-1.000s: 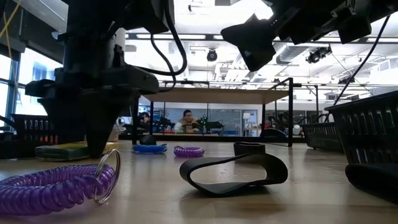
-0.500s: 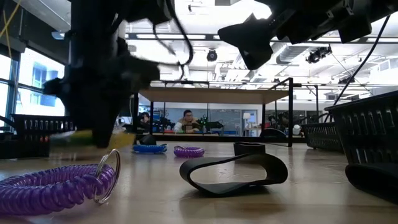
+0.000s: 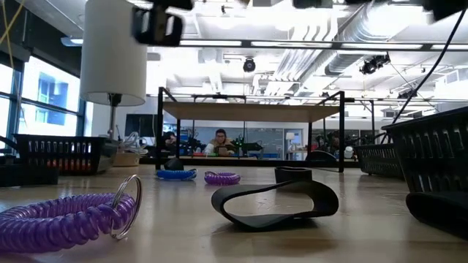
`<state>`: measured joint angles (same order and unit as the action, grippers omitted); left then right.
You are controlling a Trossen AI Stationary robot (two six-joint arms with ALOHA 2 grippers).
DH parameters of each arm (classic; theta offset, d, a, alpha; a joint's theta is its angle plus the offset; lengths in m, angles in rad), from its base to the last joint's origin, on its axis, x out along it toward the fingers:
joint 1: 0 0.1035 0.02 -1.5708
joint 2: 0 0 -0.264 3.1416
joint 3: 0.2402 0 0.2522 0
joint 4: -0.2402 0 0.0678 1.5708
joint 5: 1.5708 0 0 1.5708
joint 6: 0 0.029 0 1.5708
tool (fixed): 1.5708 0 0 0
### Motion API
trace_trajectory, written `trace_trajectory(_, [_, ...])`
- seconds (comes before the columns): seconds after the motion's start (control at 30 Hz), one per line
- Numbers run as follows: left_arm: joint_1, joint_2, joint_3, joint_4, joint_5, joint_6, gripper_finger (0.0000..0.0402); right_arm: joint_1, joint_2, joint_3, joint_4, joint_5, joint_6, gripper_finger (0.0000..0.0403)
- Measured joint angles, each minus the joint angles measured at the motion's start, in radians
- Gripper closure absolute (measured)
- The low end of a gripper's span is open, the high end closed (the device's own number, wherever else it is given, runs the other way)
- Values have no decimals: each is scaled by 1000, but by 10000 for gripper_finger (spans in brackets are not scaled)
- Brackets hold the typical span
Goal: Pick & Place Office Desk Supplies
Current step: Put the top left crayon box into the bottom bin
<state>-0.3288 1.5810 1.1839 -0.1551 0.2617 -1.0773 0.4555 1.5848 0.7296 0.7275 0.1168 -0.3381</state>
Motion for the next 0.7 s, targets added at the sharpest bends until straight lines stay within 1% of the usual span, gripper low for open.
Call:
trace_trajectory(0.07, [7, 1, 0, 40, 48, -2, 282, 34, -3, 0, 22, 119, -163, 156])
trace_trajectory(0.13, [14, 1, 0, 55, 83, 14, 282, 65, -3, 0, 51, 236, -290, 156])
trace_trajectory(0.17, [14, 2, 0, 57, 96, 25, 282, 74, -3, 0, 70, 274, -337, 156])
trace_trajectory(0.2, [13, 3, 0, 57, 99, 36, 282, 78, -3, 0, 86, 286, -375, 156])
trace_trajectory(0.27, [11, 3, 0, 57, 107, 52, 282, 81, -2, 0, 96, 320, -397, 156])
trace_trajectory(0.33, [11, 3, 0, 59, 128, 63, 282, 81, 0, 0, 115, 351, -369, 156])
trace_trajectory(0.43, [6, 3, 0, 59, 128, 68, 282, 81, -1, 0, 120, 340, -289, 156])
trace_trajectory(0.5, [9, 3, 0, 59, 129, 71, 282, 73, -1, 0, 109, 283, -265, 156])
trace_trajectory(0.6, [18, 8, 0, 60, 130, 83, 282, 53, 5, 0, 100, 170, -259, 156])
trace_trajectory(0.7, [32, 20, 0, 59, 129, 82, 282, 36, 6, 0, 96, 130, -260, 156])
